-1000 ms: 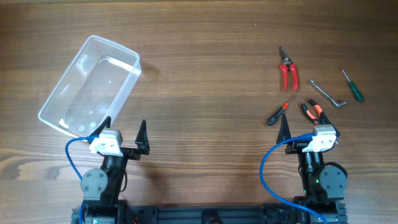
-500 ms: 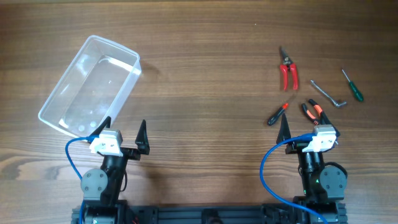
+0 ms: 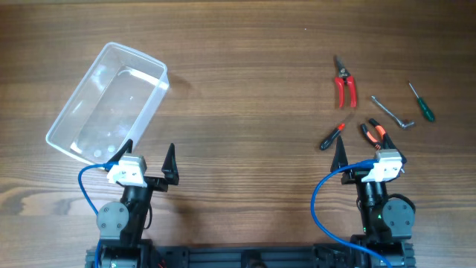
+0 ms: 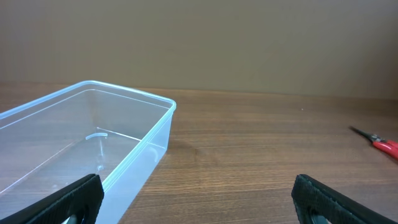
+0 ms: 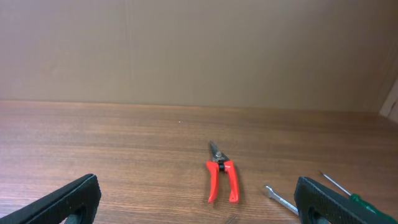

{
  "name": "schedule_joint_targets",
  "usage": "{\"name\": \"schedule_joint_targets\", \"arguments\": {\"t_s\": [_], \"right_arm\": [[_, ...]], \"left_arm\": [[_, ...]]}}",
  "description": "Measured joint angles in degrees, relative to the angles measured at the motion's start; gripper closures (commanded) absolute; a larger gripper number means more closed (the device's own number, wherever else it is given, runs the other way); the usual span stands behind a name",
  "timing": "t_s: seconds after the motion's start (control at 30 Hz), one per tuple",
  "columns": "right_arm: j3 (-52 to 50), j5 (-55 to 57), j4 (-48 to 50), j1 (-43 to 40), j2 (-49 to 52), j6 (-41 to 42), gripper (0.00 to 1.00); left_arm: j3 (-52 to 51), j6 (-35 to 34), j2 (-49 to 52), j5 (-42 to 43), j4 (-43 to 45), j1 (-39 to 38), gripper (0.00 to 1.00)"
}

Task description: Pack container

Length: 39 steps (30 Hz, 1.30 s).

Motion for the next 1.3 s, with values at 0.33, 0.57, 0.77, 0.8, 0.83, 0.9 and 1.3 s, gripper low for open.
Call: {"name": "schedule_joint_targets", "arguments": {"t_s": [0.33, 0.57, 0.77, 0.8, 0.83, 0.9, 1.3], "right_arm": [[0.0, 0.0, 0.0, 0.0, 0.0, 0.0, 0.00], [0.0, 0.3, 0.0, 0.0, 0.0, -2.3, 0.00], [0.0, 1.2, 0.0, 0.0, 0.0, -10.5, 0.00], [0.0, 1.1, 0.0, 0.0, 0.0, -11.8, 0.00], [0.0, 1.1, 0.0, 0.0, 0.0, -12.2, 0.00], [0.0, 0.3, 0.0, 0.0, 0.0, -12.5, 0.00], [0.1, -8.6, 4.7, 0.0, 0.9, 4.6, 0.00]], "left_arm": [[0.0, 0.0, 0.0, 0.0, 0.0, 0.0, 0.00], [0.0, 0.0, 0.0, 0.0, 0.0, 0.0, 0.00], [0.0, 0.0, 0.0, 0.0, 0.0, 0.0, 0.00], [0.0, 0.0, 0.0, 0.0, 0.0, 0.0, 0.00], [0.0, 0.0, 0.0, 0.0, 0.0, 0.0, 0.00], [0.0, 0.0, 0.0, 0.0, 0.0, 0.0, 0.00], [1.8, -9.0, 0.3, -3.9, -4.5, 0.0, 0.00]]}}
